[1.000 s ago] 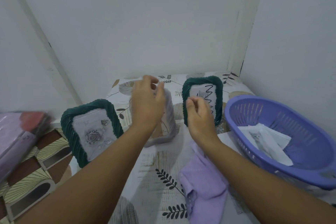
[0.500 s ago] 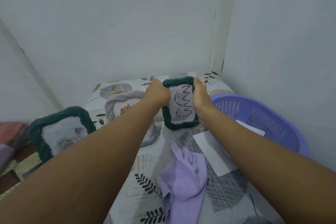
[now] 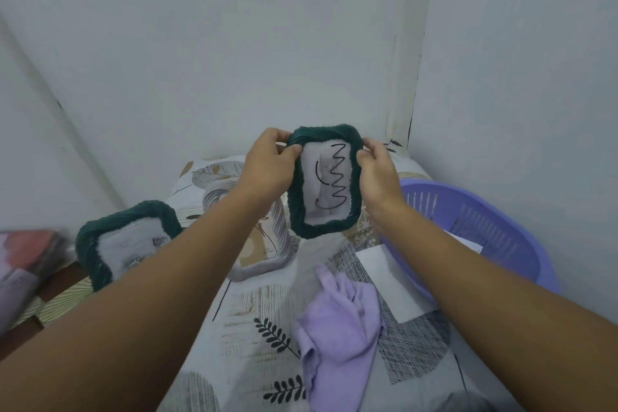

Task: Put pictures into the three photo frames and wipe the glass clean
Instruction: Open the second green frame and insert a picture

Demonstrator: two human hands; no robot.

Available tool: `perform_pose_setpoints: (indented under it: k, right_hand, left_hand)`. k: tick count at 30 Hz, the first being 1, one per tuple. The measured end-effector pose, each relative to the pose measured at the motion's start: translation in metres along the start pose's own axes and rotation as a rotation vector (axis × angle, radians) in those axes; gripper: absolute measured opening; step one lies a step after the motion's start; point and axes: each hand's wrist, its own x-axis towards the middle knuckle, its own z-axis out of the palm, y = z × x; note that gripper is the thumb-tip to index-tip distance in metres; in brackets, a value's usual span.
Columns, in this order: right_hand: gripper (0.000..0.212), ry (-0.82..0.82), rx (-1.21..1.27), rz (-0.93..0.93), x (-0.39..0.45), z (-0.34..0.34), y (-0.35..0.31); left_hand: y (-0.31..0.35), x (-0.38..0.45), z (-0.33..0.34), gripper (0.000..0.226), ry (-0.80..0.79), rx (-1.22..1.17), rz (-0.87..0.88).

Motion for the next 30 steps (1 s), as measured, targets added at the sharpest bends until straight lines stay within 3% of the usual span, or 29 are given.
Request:
perform_pose_setpoints:
  k: [3,7,13,18,21,23,25,27,30]
  right_hand:
    - [0.030,-0.067,0.010,0.010,-0.019,0.000,0.001]
    - [0.046,-0.272,0.026,0.149,-0.054,0.011,0.018]
    - [0.043,-0.502,0.140,0.346,-0.106,0.036,0.039]
    - [0.041,-0.538,0.220,0.351,-0.135,0.055,0.044]
    - [0.050,-0.512,0.107,0.249,-0.145,0.066,0.047]
    - [0.030,-0.487,-0.016,0.112,-0.151,0.070,0.045]
    - [0.028,-0.437,-0.086,-0.039,-0.159,0.075,0.037]
    - [0.031,-0.390,-0.181,-0.211,-0.168,0.080,0.030]
    - [0.022,-0.357,-0.401,-0.502,-0.179,0.088,0.030]
  left_hand:
    - [0.004,-0.018,-0.027,0.014,0.008,-0.041,-0.039]
    - [0.001,-0.051,-0.065,0.012,0.026,-0.131,-0.143]
    - [-0.026,-0.098,-0.112,0.009,0.022,-0.165,-0.258]
    - [-0.053,-0.119,-0.136,0.013,0.059,-0.227,-0.344]
    - [-0.062,-0.125,-0.144,0.017,0.127,-0.096,-0.345]
    - [-0.066,-0.129,-0.148,0.031,0.175,0.060,-0.312]
    - [-0.067,-0.134,-0.149,0.037,0.223,0.155,-0.249]
    - [-0.061,-0.140,-0.145,0.033,0.231,0.180,-0.183]
    - [-0.048,-0.148,-0.136,0.046,0.163,0.107,-0.169]
